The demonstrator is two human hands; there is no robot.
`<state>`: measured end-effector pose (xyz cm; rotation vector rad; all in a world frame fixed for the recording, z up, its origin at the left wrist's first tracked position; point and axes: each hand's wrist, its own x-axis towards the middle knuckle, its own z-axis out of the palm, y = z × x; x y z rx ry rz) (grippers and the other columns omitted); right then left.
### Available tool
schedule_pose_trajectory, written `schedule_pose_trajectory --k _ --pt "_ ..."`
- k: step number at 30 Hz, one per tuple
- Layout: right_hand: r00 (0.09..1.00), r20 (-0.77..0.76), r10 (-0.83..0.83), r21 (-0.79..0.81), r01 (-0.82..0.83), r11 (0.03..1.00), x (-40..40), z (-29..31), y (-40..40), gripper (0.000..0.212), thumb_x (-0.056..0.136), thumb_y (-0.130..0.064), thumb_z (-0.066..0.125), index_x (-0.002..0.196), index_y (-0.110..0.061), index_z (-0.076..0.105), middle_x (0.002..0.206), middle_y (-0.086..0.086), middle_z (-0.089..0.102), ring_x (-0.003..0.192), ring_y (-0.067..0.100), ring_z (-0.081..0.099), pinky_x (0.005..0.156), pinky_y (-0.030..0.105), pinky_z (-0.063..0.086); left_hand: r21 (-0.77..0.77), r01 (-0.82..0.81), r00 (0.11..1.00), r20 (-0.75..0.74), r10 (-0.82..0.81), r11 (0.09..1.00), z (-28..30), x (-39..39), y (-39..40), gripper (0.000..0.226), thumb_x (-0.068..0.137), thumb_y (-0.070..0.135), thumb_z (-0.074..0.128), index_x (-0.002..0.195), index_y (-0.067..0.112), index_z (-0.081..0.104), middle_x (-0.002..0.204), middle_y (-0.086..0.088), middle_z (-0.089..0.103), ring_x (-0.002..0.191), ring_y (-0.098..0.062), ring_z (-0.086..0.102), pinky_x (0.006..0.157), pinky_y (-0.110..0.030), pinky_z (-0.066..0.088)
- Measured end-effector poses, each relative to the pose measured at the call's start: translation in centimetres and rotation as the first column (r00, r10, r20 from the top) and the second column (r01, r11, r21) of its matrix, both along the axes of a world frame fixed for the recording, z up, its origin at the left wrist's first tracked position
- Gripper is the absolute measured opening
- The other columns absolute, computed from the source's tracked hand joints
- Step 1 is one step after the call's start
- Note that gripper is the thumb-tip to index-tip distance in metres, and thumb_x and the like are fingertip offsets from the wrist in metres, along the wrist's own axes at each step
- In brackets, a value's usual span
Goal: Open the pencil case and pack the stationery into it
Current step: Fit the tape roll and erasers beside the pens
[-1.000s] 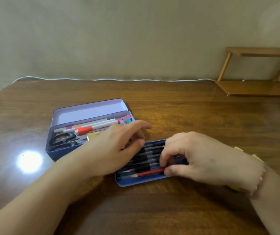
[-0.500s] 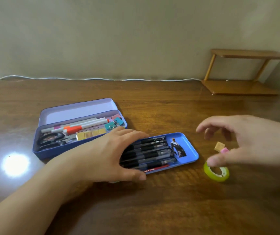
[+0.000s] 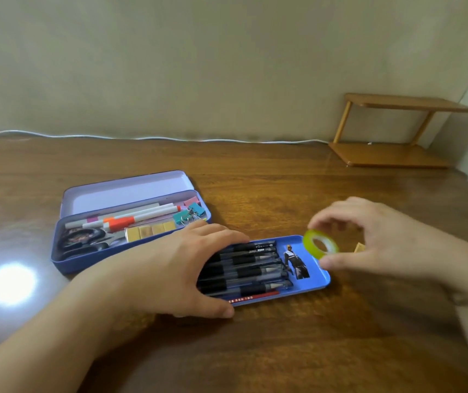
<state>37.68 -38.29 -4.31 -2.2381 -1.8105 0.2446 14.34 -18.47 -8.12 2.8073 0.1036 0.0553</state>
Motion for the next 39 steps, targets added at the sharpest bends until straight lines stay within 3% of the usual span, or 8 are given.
schedule_pose_trajectory --k 3,8,15,19,23,29,33,39 --pt "0.999 0.019 0.042 0.034 -0.042 0.999 -1.0 -1.8 2.5 0.051 0.068 -0.069 0.064 0.112 -0.043 0.059 0.105 -0.026 0.056 0.105 -0.002 0.047 0.088 0.031 0.049 -0.005 0.000 1.000 -0.017 0.000 1.000 0.0 0.0 0.0 0.088 0.069 0.073 0.067 0.141 0.054 0.019 0.137 0.035 0.032 0.126 0.013 0.026 0.105 -0.017 0.036" --pt "0.999 -0.047 -0.003 0.015 0.004 1.000 -0.1 -3.3 2.0 0.051 0.077 -0.053 0.070 0.125 -0.048 0.054 0.120 -0.030 0.041 0.120 -0.005 0.033 0.101 0.027 0.040 0.007 0.002 1.000 -0.009 -0.002 1.000 -0.1 0.0 0.1 0.088 0.067 0.076 0.064 0.139 0.057 0.018 0.136 0.036 0.032 0.127 0.012 0.027 0.108 -0.022 0.037" --pt "0.986 -0.115 -0.120 0.110 0.133 0.985 3.4 -2.3 -1.6 0.036 0.075 -0.046 0.072 0.106 -0.058 0.058 0.120 -0.036 0.048 0.120 -0.008 0.038 0.095 0.029 0.040 0.011 0.003 1.000 -0.011 -0.003 1.000 -0.1 -0.1 0.2 0.087 0.066 0.079 0.062 0.138 0.057 0.019 0.132 0.039 0.030 0.127 0.013 0.028 0.107 -0.021 0.038" --pt "0.962 -0.179 -0.207 -0.084 0.194 0.977 5.9 -2.0 -4.3 0.036 0.072 -0.047 0.075 0.104 -0.058 0.062 0.120 -0.037 0.047 0.125 -0.007 0.033 0.102 0.035 0.035 0.014 0.009 1.000 -0.006 -0.009 1.000 -0.3 -0.1 0.3 0.086 0.065 0.081 0.060 0.137 0.059 0.019 0.132 0.039 0.030 0.128 0.011 0.029 0.107 -0.023 0.039" --pt "0.961 -0.126 -0.248 -0.068 0.241 0.968 6.2 -2.4 -4.2 0.033 0.091 -0.025 0.061 0.101 -0.056 0.063 0.116 -0.031 0.054 0.116 -0.004 0.046 0.086 0.022 0.040 0.009 0.015 1.000 -0.004 -0.015 1.000 -0.3 0.0 0.3 0.087 0.065 0.082 0.058 0.139 0.056 0.022 0.133 0.037 0.032 0.129 0.009 0.031 0.107 -0.025 0.040" --pt "0.939 -0.001 -0.343 -0.151 0.339 0.929 3.7 -2.4 -2.6 0.024 0.078 -0.049 0.071 0.101 -0.047 0.062 0.093 -0.017 0.063 0.084 0.004 0.061 0.071 0.024 0.054 0.023 0.018 1.000 0.004 -0.018 1.000 -0.4 0.0 0.5 0.087 0.065 0.083 0.058 0.139 0.056 0.022 0.134 0.038 0.031 0.129 0.010 0.031 0.107 -0.023 0.039" --pt "0.925 0.075 -0.373 -0.034 0.376 0.926 2.1 -2.4 -1.7 0.019 0.077 -0.046 0.074 0.094 -0.038 0.068 0.079 -0.015 0.065 0.069 0.001 0.063 0.063 0.023 0.052 0.022 0.019 1.000 0.011 -0.019 1.000 -0.4 0.0 0.4 0.086 0.066 0.081 0.060 0.139 0.054 0.023 0.133 0.038 0.031 0.128 0.010 0.031 0.107 -0.022 0.038" --pt "0.975 -0.138 -0.175 0.317 0.211 0.925 -2.4 -3.1 0.3 0.016 0.076 -0.043 0.073 0.076 -0.029 0.066 0.067 -0.011 0.064 0.068 0.006 0.059 0.057 0.014 0.044 0.014 0.022 1.000 -0.005 -0.022 1.000 -0.4 0.0 0.4 0.088 0.067 0.080 0.061 0.141 0.053 0.023 0.133 0.040 0.030 0.129 0.011 0.029 0.107 -0.022 0.039"
